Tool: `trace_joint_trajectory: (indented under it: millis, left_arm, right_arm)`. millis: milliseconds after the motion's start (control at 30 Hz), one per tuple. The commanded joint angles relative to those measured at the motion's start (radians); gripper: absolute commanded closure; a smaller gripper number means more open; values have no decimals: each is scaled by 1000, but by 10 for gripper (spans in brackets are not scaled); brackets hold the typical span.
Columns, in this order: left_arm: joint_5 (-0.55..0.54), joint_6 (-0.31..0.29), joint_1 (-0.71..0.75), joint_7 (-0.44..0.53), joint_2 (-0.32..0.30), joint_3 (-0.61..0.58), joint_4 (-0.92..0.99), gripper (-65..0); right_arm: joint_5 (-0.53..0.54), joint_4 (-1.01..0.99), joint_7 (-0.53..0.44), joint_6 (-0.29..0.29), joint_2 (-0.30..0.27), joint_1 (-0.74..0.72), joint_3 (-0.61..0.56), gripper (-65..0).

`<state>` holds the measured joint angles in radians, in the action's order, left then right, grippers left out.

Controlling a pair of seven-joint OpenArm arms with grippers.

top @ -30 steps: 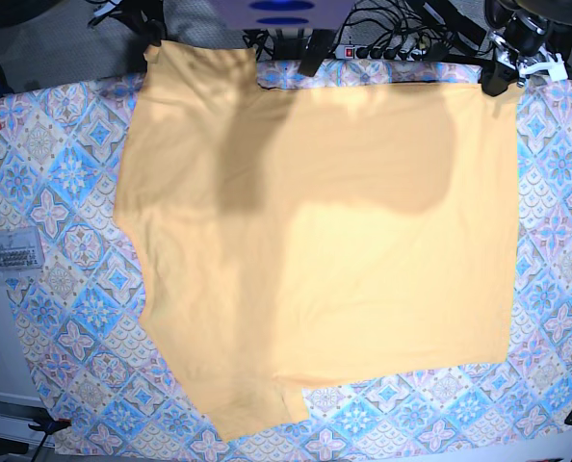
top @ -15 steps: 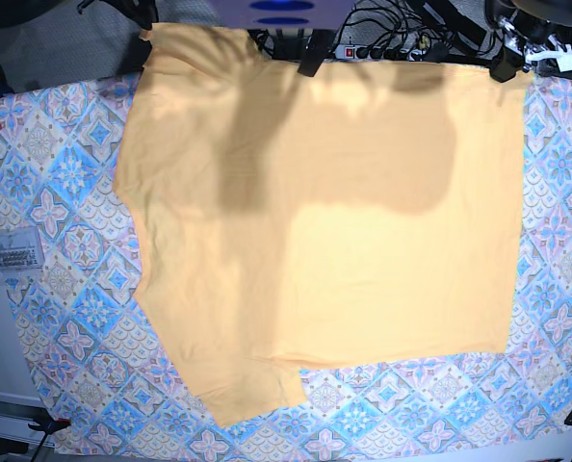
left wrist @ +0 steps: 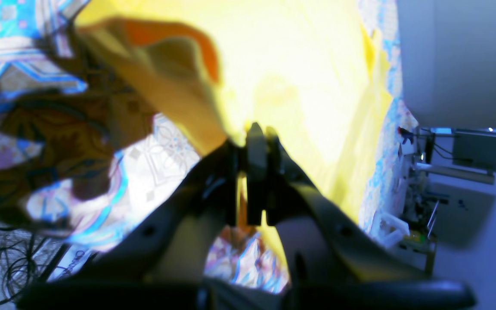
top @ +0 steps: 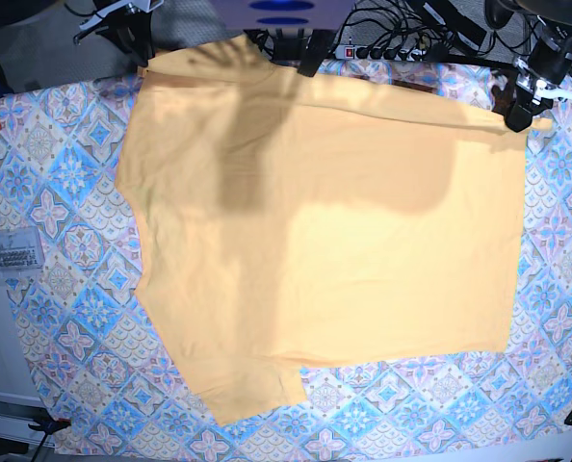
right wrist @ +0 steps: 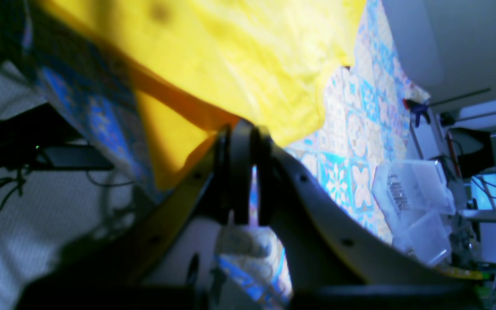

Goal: Fold the T-shirt properly
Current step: 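Lift the shirt's collar edge with both grippers and drag it away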

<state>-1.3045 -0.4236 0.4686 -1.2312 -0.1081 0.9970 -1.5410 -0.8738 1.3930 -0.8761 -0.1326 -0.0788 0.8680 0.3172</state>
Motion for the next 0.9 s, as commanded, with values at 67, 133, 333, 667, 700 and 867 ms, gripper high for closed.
trace_joint_trajectory:
  millis: [67, 133, 333, 667, 700, 867]
  left_arm:
    - [-27, -8, -32, 15, -15, 7, -16, 0]
    - [-8, 12, -58, 15, -12, 7, -16, 0]
    - [1, 64, -132, 15, -11, 7, -14, 0]
    - [29, 114, -255, 17, -9, 7, 37, 0]
    - [35, 114, -268, 17, -9, 7, 64, 0]
    - [50, 114, -285, 67, 9, -2, 110, 0]
  right_arm:
    - [14, 10, 24, -8, -5, -33, 3, 0]
    - [14, 10, 39, -6, -5, -62, 1, 0]
    - [12, 10, 41, -5, -5, -145, 1, -2]
    - [12, 10, 130, 80, -5, -277, -53, 0]
    - [12, 10, 139, 81, -5, -289, -60, 0]
    - [12, 3, 148, 83, -5, -353, -69, -2]
